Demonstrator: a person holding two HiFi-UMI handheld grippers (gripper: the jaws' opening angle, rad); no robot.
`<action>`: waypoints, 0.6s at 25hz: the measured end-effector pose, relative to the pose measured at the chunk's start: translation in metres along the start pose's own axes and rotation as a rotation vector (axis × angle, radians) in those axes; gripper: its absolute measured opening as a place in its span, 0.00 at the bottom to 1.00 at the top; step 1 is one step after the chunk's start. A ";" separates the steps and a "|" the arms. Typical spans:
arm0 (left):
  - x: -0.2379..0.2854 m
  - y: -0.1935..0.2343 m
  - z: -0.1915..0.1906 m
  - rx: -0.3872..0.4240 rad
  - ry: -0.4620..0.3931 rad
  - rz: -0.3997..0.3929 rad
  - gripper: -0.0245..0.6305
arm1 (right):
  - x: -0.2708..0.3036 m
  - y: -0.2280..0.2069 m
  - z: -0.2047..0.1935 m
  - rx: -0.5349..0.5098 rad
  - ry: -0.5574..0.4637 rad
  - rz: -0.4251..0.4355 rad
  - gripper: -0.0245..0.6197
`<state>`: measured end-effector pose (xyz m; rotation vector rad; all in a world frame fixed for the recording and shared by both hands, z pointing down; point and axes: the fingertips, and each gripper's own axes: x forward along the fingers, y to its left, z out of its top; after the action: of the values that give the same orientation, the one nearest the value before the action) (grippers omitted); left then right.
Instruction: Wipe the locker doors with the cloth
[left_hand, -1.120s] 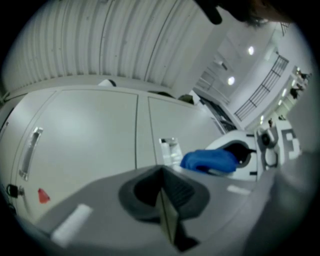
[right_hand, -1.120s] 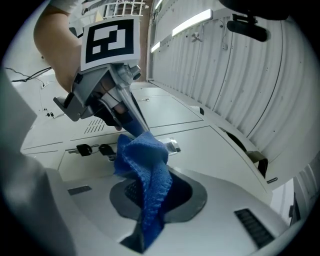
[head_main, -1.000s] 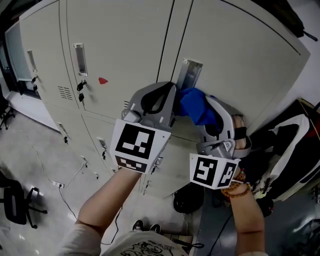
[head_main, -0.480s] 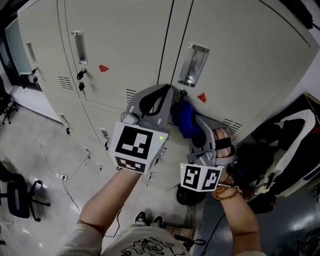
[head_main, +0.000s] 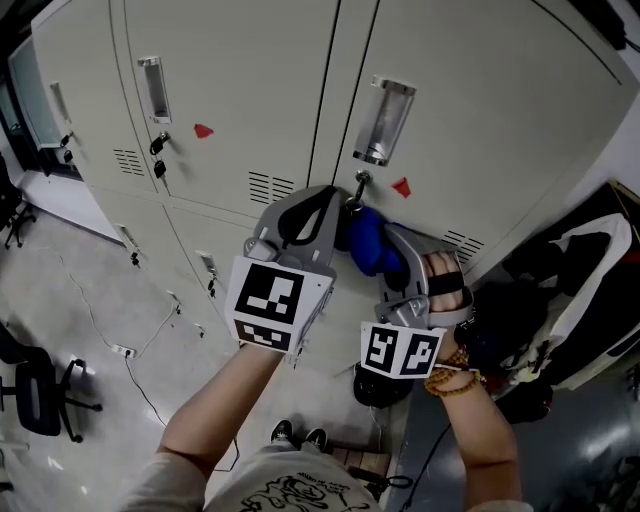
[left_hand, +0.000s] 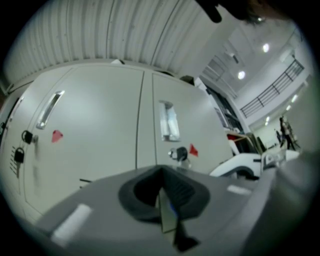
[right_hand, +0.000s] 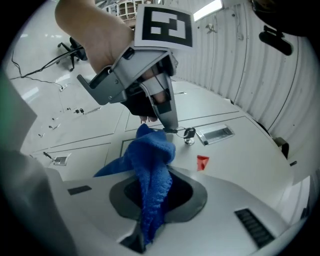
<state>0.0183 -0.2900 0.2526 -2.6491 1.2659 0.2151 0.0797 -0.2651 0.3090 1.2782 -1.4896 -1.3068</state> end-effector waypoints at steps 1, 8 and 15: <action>0.000 0.000 0.004 0.000 -0.008 0.001 0.04 | -0.001 -0.007 -0.003 -0.005 0.006 -0.008 0.11; 0.001 -0.005 0.049 0.033 -0.085 -0.006 0.04 | -0.010 -0.064 -0.010 -0.064 0.032 -0.083 0.11; 0.009 -0.017 0.112 0.098 -0.178 -0.027 0.04 | -0.009 -0.144 0.002 -0.141 0.023 -0.184 0.11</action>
<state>0.0319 -0.2598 0.1443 -2.5002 1.1542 0.3657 0.1076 -0.2517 0.1684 1.3569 -1.2638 -1.4830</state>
